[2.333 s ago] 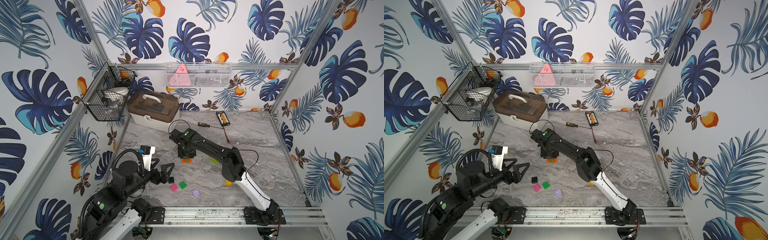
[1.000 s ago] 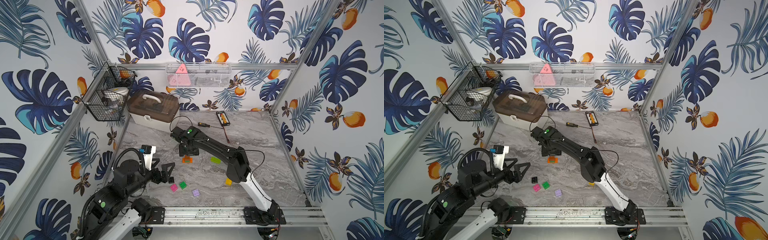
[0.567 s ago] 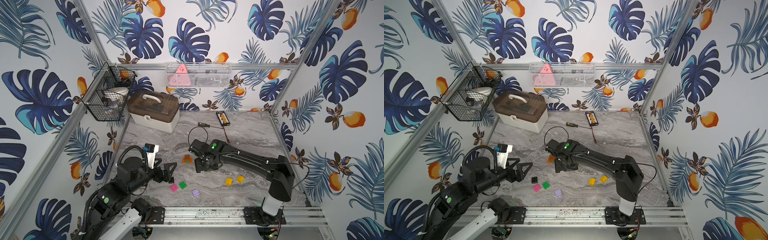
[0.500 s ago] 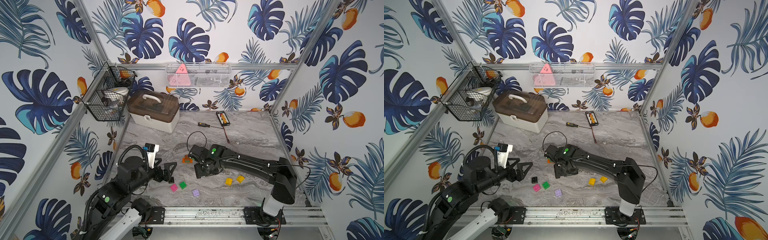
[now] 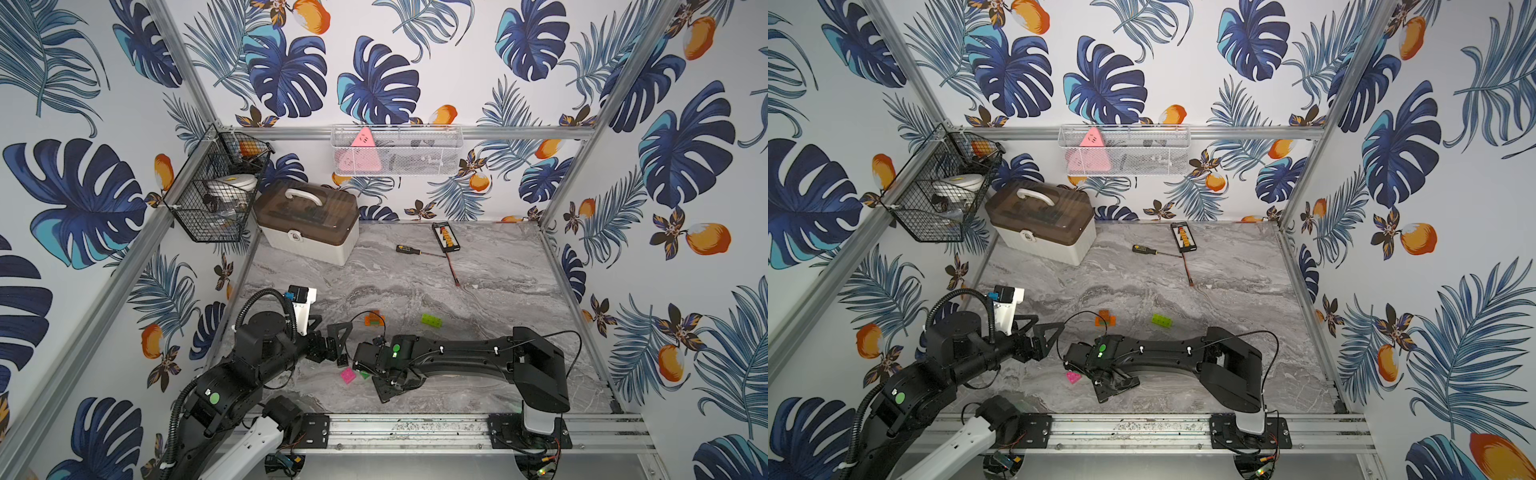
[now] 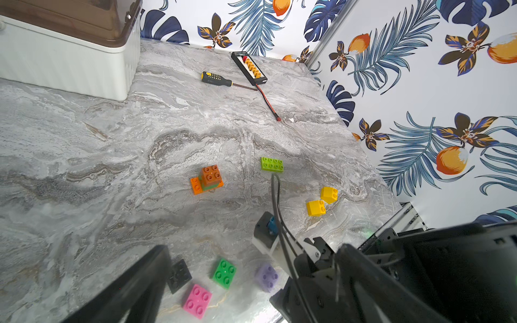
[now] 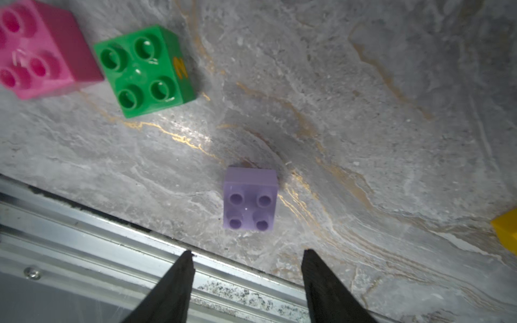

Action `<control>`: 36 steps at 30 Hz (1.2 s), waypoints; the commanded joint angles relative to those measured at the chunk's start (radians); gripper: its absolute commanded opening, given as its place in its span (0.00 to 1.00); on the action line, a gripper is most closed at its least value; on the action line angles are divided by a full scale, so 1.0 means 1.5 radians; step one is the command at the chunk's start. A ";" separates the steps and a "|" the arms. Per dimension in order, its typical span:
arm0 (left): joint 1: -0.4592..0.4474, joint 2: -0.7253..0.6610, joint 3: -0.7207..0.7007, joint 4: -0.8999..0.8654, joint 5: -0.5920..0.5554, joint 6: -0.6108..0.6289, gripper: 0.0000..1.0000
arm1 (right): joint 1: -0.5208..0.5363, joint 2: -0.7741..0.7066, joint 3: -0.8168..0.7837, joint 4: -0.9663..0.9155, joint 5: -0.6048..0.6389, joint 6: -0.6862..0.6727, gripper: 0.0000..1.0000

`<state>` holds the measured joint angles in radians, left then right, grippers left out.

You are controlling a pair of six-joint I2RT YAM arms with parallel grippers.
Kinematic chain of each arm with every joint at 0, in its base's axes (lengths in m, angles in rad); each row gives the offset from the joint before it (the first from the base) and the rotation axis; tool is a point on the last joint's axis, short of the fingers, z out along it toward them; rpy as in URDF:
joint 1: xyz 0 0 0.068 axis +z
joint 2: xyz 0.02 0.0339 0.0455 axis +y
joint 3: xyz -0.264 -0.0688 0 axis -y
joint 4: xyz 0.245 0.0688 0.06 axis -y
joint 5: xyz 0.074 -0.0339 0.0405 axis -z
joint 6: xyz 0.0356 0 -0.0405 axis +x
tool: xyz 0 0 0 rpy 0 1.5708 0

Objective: Assemble the number 1 with lego
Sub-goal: Pick up the lego brick from the center of the board.

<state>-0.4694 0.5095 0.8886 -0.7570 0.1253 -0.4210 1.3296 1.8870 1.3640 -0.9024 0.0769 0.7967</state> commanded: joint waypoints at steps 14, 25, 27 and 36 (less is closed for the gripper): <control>0.001 -0.005 0.004 0.004 -0.007 0.002 0.99 | -0.001 0.066 0.044 -0.024 0.035 0.013 0.56; 0.001 -0.007 0.003 0.004 -0.009 0.002 0.99 | -0.012 0.063 0.026 -0.010 0.027 0.009 0.53; 0.001 -0.007 0.004 0.004 -0.010 0.001 0.99 | -0.012 0.066 0.027 -0.010 0.025 0.009 0.53; 0.001 -0.012 0.003 0.004 -0.012 0.000 0.99 | -0.012 0.078 0.036 -0.014 0.019 0.012 0.49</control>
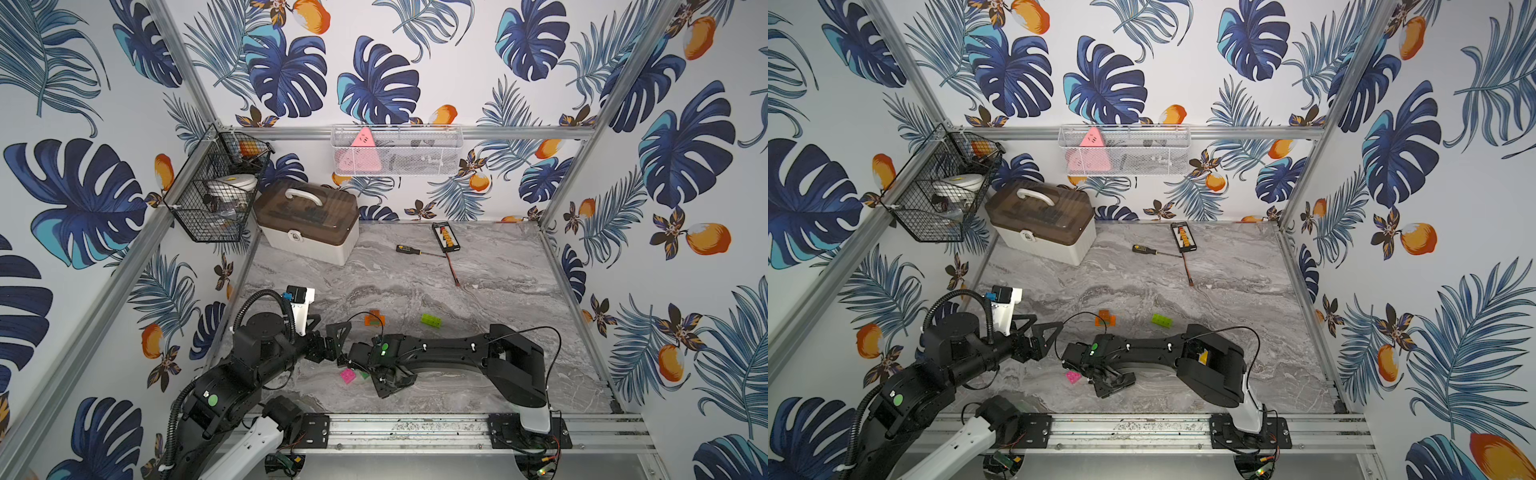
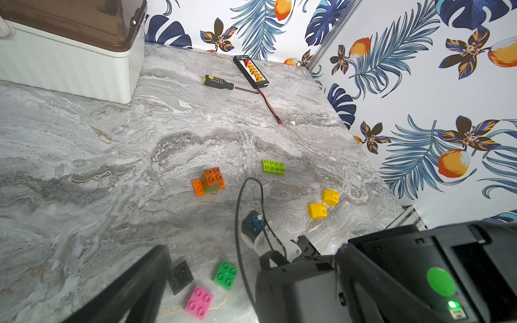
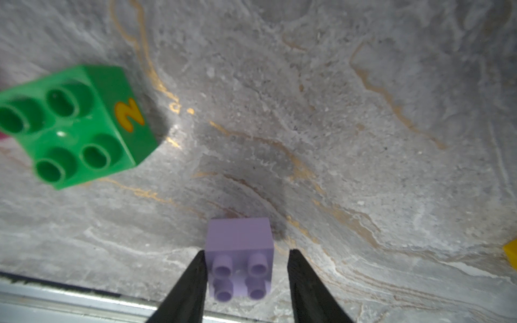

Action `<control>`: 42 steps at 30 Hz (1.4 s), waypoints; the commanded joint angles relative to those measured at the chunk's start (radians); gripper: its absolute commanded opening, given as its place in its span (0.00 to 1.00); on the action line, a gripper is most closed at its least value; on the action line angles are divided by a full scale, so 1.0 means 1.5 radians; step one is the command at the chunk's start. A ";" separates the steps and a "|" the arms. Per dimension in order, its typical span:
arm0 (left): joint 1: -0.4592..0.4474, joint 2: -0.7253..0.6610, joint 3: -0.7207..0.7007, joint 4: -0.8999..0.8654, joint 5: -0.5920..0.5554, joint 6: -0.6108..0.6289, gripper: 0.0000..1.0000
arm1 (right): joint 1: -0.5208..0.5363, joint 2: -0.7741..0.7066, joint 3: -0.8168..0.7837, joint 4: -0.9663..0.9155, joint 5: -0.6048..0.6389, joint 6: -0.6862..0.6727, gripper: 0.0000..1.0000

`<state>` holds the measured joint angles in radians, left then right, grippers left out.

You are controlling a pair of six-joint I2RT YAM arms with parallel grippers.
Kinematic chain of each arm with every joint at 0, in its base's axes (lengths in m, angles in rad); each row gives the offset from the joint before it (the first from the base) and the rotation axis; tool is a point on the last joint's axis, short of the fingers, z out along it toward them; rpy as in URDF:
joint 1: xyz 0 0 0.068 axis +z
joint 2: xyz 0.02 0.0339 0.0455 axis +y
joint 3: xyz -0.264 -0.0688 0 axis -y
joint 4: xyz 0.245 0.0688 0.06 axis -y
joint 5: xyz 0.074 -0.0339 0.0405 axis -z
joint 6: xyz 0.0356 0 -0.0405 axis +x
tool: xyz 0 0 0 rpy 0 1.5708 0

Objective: Assemble the number 1 with lego
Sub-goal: Pick up the lego brick from the center of the board, then assemble the lego brick with the lego brick.

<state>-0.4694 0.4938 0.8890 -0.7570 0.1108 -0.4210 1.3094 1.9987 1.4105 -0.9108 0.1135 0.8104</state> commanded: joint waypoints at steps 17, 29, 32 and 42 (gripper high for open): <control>0.001 -0.007 0.002 0.003 -0.007 -0.002 0.99 | 0.001 0.008 0.003 -0.011 -0.006 0.026 0.34; 0.002 -0.011 0.002 0.005 -0.006 0.000 0.99 | -0.075 -0.019 0.086 -0.076 0.026 0.058 0.30; 0.001 -0.017 0.004 0.003 -0.011 -0.001 0.99 | -0.124 0.002 0.140 -0.093 0.034 0.041 0.29; 0.001 -0.039 0.004 0.001 -0.021 -0.003 0.99 | -0.186 0.173 0.459 -0.205 0.081 0.009 0.29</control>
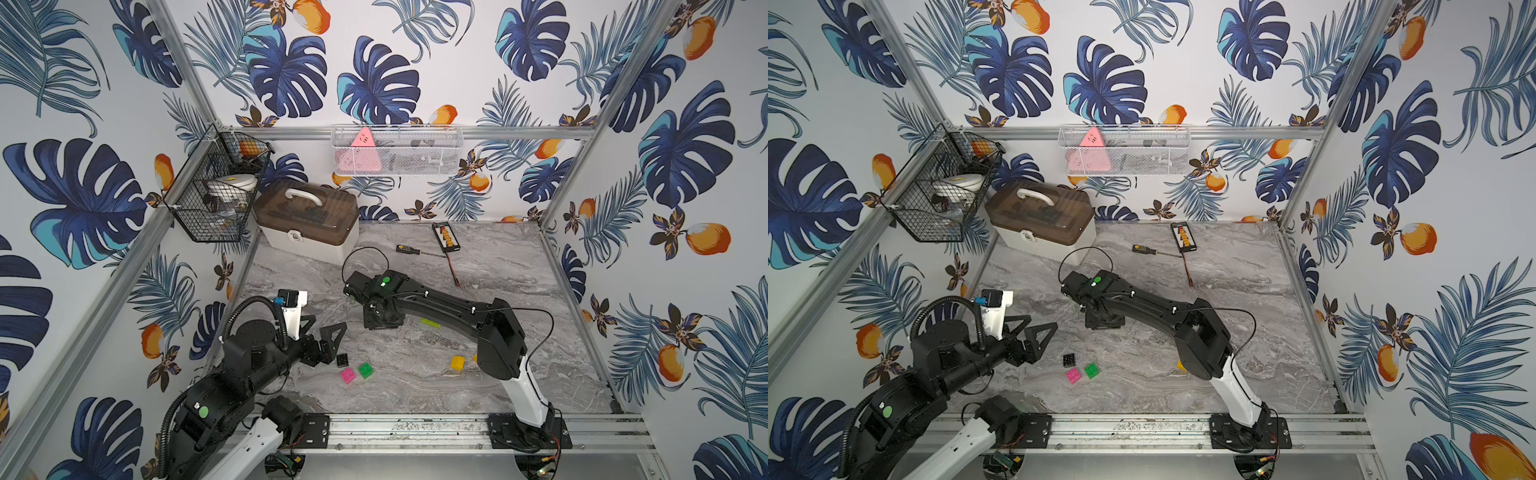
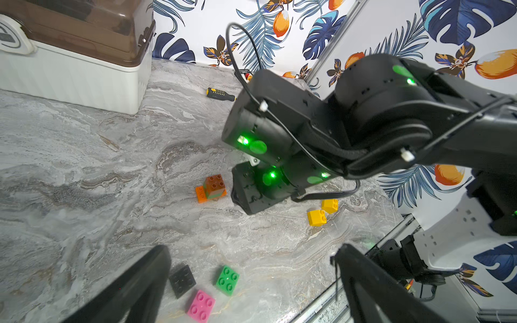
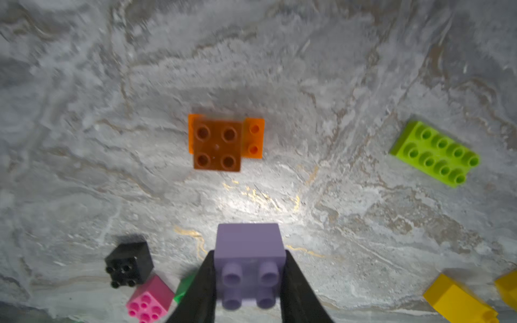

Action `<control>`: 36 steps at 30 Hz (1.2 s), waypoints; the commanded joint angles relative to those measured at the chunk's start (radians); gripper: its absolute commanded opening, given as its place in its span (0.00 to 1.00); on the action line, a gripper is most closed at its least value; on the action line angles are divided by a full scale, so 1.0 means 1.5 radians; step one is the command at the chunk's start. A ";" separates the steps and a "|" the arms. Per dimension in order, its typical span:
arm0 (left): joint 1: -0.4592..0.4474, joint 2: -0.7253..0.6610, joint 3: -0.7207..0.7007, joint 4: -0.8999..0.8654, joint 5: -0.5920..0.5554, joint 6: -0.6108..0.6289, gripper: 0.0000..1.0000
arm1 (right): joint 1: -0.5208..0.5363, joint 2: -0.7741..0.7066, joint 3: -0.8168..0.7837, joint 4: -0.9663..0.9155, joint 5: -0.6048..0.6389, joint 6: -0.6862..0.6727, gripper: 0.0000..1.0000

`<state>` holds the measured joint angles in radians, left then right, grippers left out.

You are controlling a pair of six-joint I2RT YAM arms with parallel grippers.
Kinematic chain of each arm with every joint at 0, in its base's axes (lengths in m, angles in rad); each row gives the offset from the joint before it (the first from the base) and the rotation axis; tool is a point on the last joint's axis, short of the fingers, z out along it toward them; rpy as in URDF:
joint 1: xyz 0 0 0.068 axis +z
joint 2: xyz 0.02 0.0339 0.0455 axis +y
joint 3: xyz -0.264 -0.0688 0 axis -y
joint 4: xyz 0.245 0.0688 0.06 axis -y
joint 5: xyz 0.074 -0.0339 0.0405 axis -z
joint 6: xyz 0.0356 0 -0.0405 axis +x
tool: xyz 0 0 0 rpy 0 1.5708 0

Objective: Assemble the number 1 with lego
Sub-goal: Assemble the lego brick with the lego brick.

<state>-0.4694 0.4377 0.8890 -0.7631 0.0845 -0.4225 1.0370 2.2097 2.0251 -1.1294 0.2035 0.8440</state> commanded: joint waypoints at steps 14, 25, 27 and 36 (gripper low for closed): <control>0.001 -0.007 0.001 0.012 0.013 0.001 0.99 | -0.018 0.128 0.188 -0.091 0.022 -0.020 0.29; 0.002 -0.009 0.000 0.012 0.013 0.001 0.99 | -0.023 0.163 0.233 -0.096 0.015 -0.031 0.29; 0.002 -0.008 0.000 0.013 0.013 0.001 0.99 | -0.025 0.163 0.233 -0.096 0.016 -0.035 0.28; 0.001 -0.005 0.000 0.012 0.012 0.002 0.99 | -0.035 0.155 0.212 -0.083 0.009 -0.051 0.27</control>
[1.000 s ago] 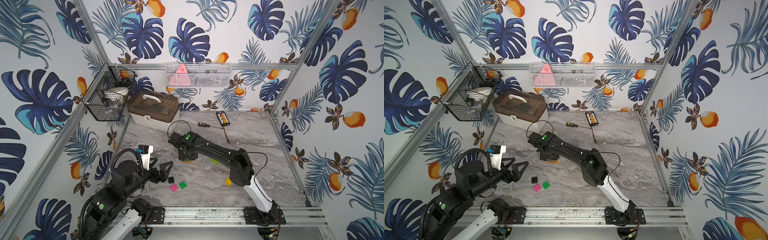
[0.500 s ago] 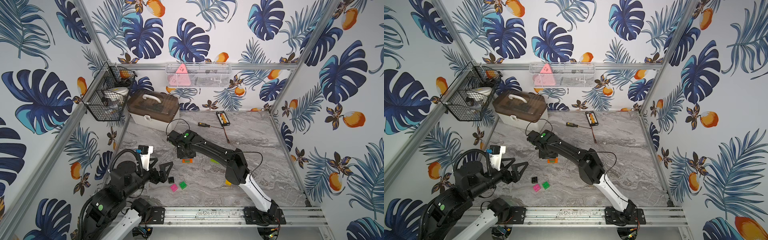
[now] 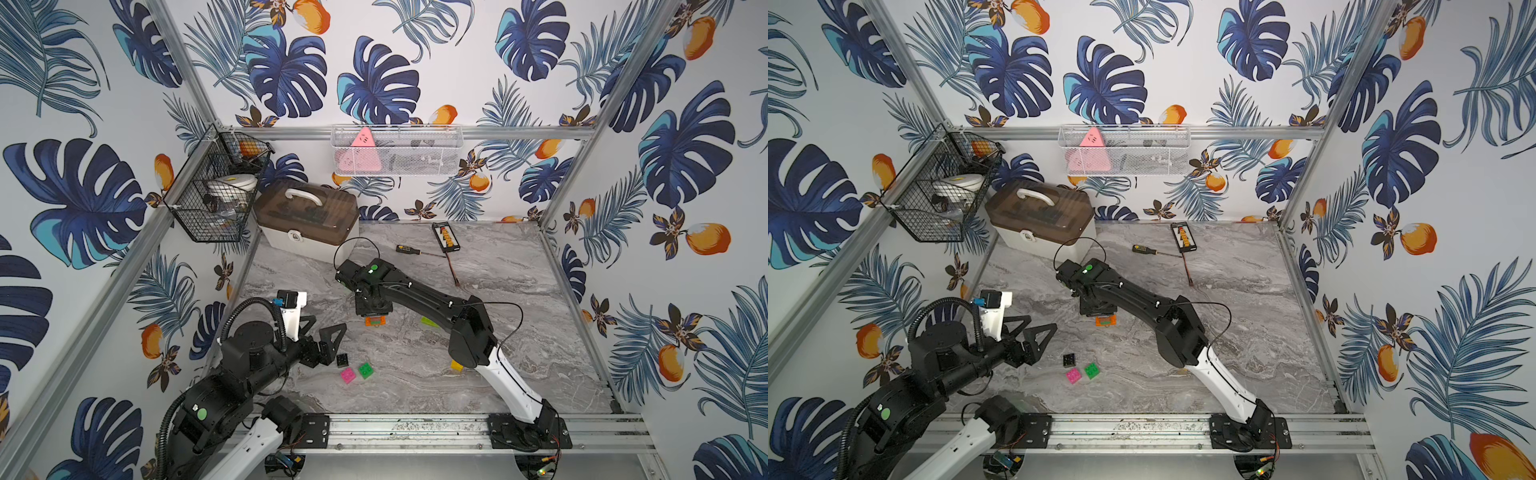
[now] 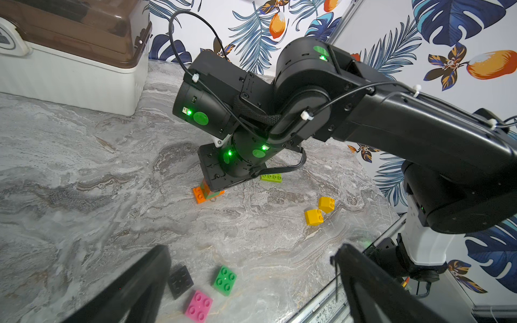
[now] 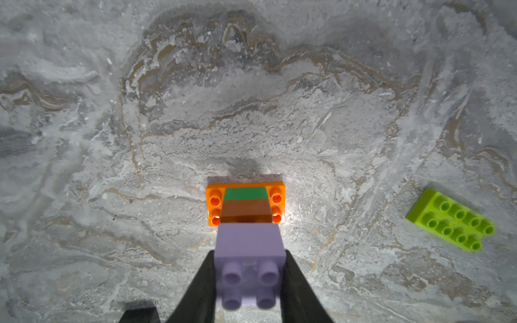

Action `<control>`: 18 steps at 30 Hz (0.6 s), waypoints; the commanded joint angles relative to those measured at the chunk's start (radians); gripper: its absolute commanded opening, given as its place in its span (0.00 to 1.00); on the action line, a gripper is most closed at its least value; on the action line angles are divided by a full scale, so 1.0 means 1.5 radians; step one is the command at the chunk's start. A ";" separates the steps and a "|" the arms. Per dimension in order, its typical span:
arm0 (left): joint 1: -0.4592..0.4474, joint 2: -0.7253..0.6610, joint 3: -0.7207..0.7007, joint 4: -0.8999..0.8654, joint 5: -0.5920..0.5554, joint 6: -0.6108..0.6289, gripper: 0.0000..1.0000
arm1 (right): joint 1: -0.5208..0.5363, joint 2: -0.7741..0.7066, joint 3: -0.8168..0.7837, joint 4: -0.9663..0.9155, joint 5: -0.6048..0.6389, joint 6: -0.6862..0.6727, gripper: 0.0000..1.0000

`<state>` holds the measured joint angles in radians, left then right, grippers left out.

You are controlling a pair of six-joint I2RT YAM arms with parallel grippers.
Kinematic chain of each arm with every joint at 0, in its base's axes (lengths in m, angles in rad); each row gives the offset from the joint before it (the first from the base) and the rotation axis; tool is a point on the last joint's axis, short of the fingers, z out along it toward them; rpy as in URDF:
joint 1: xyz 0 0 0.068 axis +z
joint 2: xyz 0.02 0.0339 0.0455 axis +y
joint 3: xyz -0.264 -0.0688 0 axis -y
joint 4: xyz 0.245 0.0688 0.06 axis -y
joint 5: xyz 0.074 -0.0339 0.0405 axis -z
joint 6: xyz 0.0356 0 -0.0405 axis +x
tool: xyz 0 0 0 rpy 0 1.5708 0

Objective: Assemble the number 1 with lego
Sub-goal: Assemble the lego brick with the lego brick.

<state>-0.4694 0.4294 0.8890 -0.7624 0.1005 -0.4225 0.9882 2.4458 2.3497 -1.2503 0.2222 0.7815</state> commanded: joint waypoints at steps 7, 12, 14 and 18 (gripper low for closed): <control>0.001 0.000 0.001 0.011 0.000 0.002 0.99 | -0.002 0.002 0.002 -0.003 -0.008 -0.029 0.26; 0.001 0.001 0.000 0.011 0.000 0.001 0.99 | -0.002 0.005 0.006 0.004 -0.022 -0.064 0.26; 0.001 0.002 0.000 0.011 -0.001 0.002 0.99 | -0.002 0.005 0.008 0.005 -0.027 -0.077 0.26; 0.002 0.003 0.000 0.010 -0.002 0.001 0.99 | -0.002 0.005 0.015 0.003 -0.027 -0.105 0.26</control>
<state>-0.4694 0.4320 0.8890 -0.7624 0.1001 -0.4221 0.9855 2.4516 2.3619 -1.2453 0.1879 0.6685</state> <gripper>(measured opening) 0.989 0.357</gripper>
